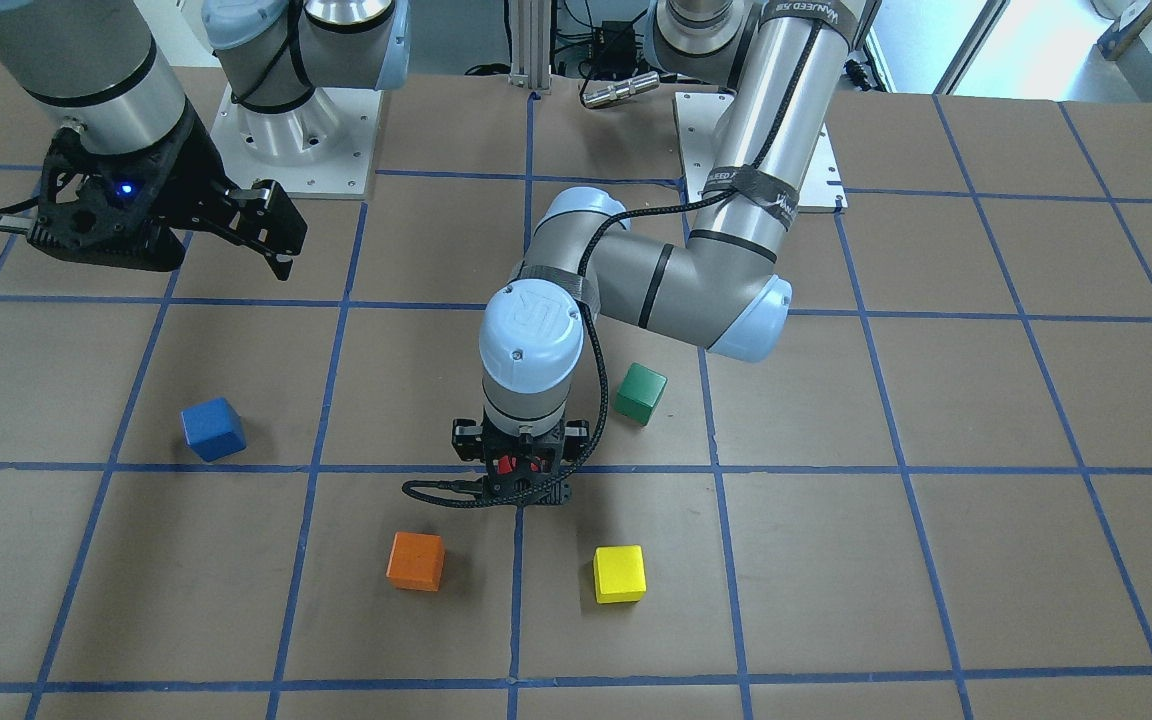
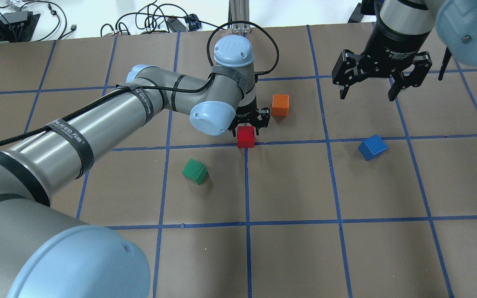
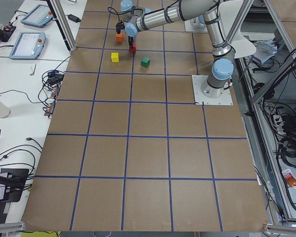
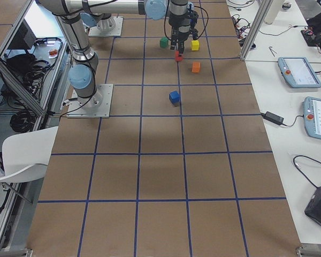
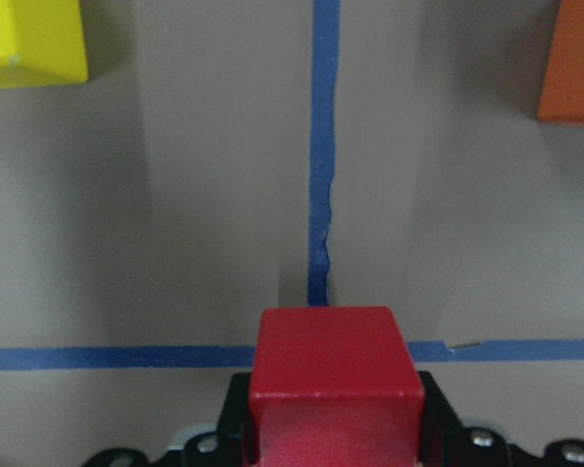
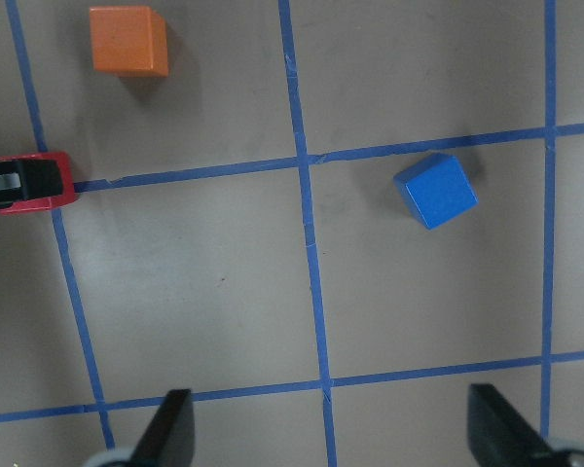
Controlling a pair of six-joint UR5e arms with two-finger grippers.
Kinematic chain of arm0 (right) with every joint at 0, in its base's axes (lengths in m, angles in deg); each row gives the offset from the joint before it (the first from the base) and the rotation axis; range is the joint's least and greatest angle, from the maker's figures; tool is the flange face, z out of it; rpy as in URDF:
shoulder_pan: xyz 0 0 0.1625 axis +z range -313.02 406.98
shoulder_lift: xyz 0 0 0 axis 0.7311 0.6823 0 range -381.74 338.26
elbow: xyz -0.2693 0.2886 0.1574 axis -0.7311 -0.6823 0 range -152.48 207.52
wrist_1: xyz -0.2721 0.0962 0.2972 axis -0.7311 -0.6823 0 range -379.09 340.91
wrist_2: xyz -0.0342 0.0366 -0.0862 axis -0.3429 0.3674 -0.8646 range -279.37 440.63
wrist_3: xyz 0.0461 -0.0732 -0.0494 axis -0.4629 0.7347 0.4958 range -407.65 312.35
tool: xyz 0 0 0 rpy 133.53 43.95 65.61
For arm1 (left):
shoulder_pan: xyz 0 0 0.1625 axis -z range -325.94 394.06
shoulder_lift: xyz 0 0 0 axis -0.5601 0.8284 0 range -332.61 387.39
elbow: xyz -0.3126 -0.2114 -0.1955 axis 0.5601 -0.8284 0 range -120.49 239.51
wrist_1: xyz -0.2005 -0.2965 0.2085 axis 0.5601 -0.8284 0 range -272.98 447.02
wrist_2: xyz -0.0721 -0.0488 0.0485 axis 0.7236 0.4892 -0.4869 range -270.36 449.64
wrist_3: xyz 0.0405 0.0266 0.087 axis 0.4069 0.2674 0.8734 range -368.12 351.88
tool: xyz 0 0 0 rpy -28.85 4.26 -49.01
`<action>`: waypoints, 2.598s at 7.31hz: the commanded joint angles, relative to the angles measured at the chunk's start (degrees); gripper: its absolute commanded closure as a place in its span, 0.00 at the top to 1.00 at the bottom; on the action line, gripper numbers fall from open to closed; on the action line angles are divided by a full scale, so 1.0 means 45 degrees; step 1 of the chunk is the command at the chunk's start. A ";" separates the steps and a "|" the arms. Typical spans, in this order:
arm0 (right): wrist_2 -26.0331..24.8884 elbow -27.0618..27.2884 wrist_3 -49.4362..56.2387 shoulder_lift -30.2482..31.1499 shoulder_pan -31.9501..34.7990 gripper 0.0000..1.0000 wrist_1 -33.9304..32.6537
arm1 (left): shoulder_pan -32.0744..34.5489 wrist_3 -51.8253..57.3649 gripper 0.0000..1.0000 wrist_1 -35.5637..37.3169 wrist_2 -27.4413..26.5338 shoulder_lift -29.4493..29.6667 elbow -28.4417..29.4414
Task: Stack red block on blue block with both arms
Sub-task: 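Set the red cube down, open the left gripper and withdraw, then move the right gripper over the red cube and grasp it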
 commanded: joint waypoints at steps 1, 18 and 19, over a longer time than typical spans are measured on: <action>-0.0006 -0.0013 0.0102 -0.0010 0.0009 1.00 -0.0118 | -0.0497 0.0490 1.00 -0.0250 0.0043 -0.0475 0.0140; 0.0693 -0.0052 -0.2555 -0.5692 0.4091 1.00 -0.6662 | -0.4095 0.4515 1.00 -0.7147 -0.1071 -0.7880 0.0081; 0.0852 -0.0052 -0.2555 -0.5887 0.4110 1.00 -0.6662 | -0.4095 0.4496 1.00 -0.7379 -0.1051 -0.7919 0.0081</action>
